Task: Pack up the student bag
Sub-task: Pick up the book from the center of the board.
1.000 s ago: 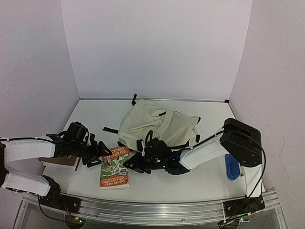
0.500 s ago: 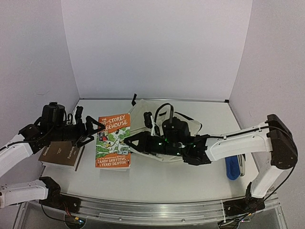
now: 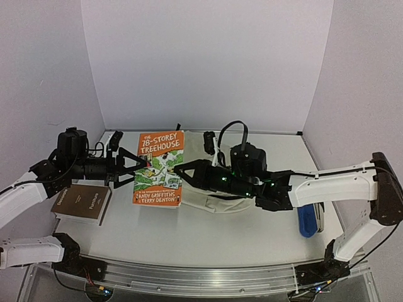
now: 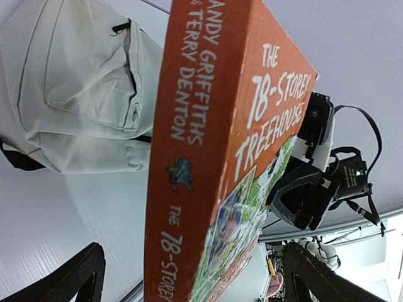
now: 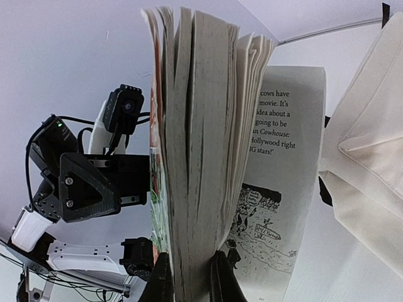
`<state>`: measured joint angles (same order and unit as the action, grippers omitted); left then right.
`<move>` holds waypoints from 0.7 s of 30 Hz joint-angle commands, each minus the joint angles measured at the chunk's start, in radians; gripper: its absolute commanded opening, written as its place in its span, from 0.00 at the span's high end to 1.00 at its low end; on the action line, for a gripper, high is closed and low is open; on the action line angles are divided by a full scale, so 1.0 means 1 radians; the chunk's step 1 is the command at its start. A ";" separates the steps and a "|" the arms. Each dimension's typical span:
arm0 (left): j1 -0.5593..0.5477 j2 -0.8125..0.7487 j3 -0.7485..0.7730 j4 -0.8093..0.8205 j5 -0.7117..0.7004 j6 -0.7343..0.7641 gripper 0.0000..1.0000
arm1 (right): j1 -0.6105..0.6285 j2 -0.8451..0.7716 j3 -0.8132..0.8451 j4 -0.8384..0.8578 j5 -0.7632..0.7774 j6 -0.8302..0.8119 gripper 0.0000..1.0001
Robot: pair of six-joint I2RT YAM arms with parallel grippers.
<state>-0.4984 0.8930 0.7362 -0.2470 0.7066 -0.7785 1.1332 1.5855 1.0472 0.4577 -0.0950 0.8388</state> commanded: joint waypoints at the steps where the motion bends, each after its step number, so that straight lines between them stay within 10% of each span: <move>1: 0.003 0.044 -0.006 0.171 0.104 -0.019 0.07 | -0.003 -0.063 -0.005 0.171 -0.018 0.007 1.00; 17: 0.001 0.060 -0.045 0.317 0.125 -0.071 0.92 | -0.020 -0.069 -0.117 0.258 0.041 0.103 0.99; 21: 0.000 0.077 -0.031 0.316 0.134 -0.059 1.00 | -0.036 -0.082 -0.130 0.237 0.032 0.100 0.59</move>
<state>-0.5014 0.9737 0.6903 -0.0151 0.8195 -0.8387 1.1252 1.5769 0.9242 0.6070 -0.0909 0.9322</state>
